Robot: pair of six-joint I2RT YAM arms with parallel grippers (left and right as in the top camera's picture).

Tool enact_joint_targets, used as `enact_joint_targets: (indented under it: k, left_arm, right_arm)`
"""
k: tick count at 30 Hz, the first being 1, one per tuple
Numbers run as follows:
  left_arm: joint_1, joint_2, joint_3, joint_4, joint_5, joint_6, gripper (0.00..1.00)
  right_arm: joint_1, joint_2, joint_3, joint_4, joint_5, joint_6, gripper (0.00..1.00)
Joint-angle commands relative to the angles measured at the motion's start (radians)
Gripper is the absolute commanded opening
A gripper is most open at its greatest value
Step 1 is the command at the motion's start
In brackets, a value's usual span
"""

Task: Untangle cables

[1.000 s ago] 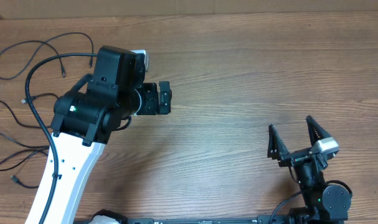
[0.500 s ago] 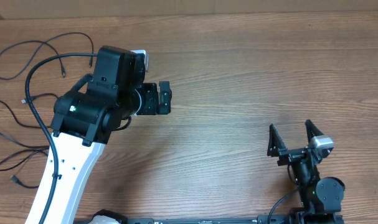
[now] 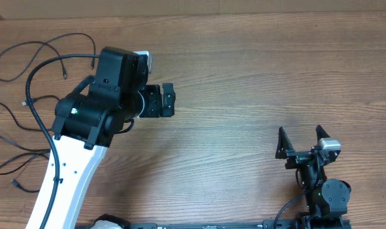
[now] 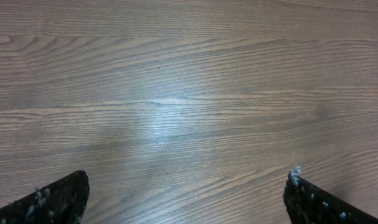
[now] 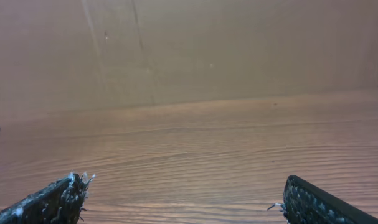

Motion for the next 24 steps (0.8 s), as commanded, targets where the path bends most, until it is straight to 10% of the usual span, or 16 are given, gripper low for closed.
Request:
enact_joint_targets:
  k: [1,24]
  left_arm:
    - [-0.002,0.006,0.018,0.0,-0.006,0.016,0.99]
    - [-0.002,0.006,0.018,0.0,-0.006,0.016,1.0]
  right_arm:
    - [-0.023,-0.012,-0.01,0.003,0.015,-0.039,1.0]
    - [-0.035,-0.012,-0.01,0.006,0.014,-0.071,1.0]
